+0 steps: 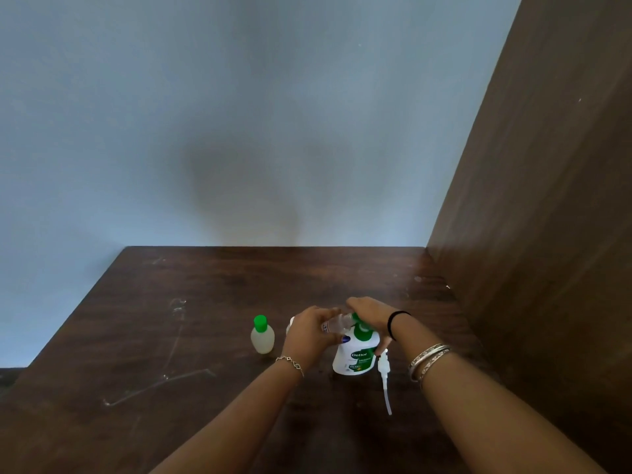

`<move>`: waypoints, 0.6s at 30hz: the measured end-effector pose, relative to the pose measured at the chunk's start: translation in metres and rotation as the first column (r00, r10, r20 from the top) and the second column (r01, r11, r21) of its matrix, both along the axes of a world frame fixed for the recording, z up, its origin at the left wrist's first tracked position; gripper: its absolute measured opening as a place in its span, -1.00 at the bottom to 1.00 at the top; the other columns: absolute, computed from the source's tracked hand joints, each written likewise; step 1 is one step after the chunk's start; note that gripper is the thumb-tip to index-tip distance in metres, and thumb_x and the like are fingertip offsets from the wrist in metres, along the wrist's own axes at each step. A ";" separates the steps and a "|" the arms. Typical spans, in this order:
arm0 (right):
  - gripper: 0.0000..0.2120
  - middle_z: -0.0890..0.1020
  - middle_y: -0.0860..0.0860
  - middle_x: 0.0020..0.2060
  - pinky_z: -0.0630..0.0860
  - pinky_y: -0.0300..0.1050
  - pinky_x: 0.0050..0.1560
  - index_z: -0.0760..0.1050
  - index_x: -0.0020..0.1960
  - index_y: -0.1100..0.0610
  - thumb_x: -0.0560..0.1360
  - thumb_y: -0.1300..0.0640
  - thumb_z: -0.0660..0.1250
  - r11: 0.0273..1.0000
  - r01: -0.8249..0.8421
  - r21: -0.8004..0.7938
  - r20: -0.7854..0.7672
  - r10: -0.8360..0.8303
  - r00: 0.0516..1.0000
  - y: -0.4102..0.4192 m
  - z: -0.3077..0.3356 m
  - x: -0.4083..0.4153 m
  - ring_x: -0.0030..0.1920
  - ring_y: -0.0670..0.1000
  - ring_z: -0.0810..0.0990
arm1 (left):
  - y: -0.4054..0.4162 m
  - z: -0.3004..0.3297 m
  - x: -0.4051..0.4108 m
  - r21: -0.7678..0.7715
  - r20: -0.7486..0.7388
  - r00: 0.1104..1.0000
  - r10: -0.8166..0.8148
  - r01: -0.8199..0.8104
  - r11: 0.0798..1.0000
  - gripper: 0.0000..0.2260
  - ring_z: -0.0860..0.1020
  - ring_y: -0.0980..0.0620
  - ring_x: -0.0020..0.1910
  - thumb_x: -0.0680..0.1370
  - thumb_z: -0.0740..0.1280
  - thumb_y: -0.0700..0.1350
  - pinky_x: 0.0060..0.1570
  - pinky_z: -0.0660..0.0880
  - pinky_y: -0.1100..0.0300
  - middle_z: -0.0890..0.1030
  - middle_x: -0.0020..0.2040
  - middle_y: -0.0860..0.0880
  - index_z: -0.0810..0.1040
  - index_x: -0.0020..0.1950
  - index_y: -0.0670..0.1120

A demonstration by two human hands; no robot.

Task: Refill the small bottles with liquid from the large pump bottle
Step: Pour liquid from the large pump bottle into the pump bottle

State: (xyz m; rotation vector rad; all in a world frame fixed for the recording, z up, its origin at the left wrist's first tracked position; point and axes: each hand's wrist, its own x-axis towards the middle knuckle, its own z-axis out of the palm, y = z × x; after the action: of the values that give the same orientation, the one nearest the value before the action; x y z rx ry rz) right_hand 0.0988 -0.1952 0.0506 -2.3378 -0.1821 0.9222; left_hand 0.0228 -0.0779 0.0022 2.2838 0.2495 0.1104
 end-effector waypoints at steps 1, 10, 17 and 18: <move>-0.61 0.44 0.31 0.26 0.31 0.08 0.36 0.33 0.34 0.38 0.63 0.20 -0.02 0.999 -0.001 -0.040 0.022 0.002 1.000 0.002 -0.002 0.001 0.32 0.27 0.39 | 0.000 0.001 0.000 -0.003 0.002 1.000 0.003 -0.003 1.000 -0.51 0.53 0.03 0.06 0.34 0.48 -0.09 0.01 0.36 0.31 0.57 0.09 -0.06 0.50 0.25 -0.03; -0.62 0.42 0.31 0.31 0.32 0.03 0.32 0.34 0.34 0.38 0.63 0.22 -0.01 0.997 0.000 -0.083 0.092 0.007 0.996 0.007 -0.014 0.005 0.34 0.27 0.38 | 0.000 -0.001 0.000 -0.009 -0.001 1.000 0.001 -0.001 1.000 -0.51 0.53 0.02 0.07 0.34 0.48 -0.11 0.06 0.39 0.25 0.56 0.10 -0.07 0.50 0.25 -0.03; -0.67 0.47 0.28 0.26 0.39 -0.04 0.18 0.40 0.28 0.37 0.62 0.27 0.00 0.968 -0.113 -0.222 0.174 0.153 0.973 0.007 -0.008 0.001 0.27 0.21 0.46 | -0.001 0.000 0.000 -0.001 0.000 1.000 0.005 -0.005 1.000 -0.52 0.53 0.01 0.06 0.34 0.48 -0.11 0.05 0.39 0.25 0.57 0.10 -0.07 0.51 0.25 -0.03; -0.66 0.48 0.29 0.25 0.39 -0.05 0.13 0.40 0.26 0.39 0.61 0.29 -0.01 0.967 -0.093 -0.235 0.188 0.139 0.972 0.008 -0.011 0.001 0.26 0.21 0.47 | 0.000 -0.001 0.000 -0.001 -0.007 1.000 0.003 -0.003 1.000 -0.51 0.53 0.01 0.06 0.34 0.48 -0.10 0.03 0.37 0.27 0.56 0.10 -0.07 0.51 0.25 -0.03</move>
State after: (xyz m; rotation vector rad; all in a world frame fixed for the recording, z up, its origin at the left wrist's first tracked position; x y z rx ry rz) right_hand 0.0995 -0.1873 0.0400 -2.6576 -0.3161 0.7916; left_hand 0.0225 -0.0783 0.0011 2.2829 0.2565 0.1034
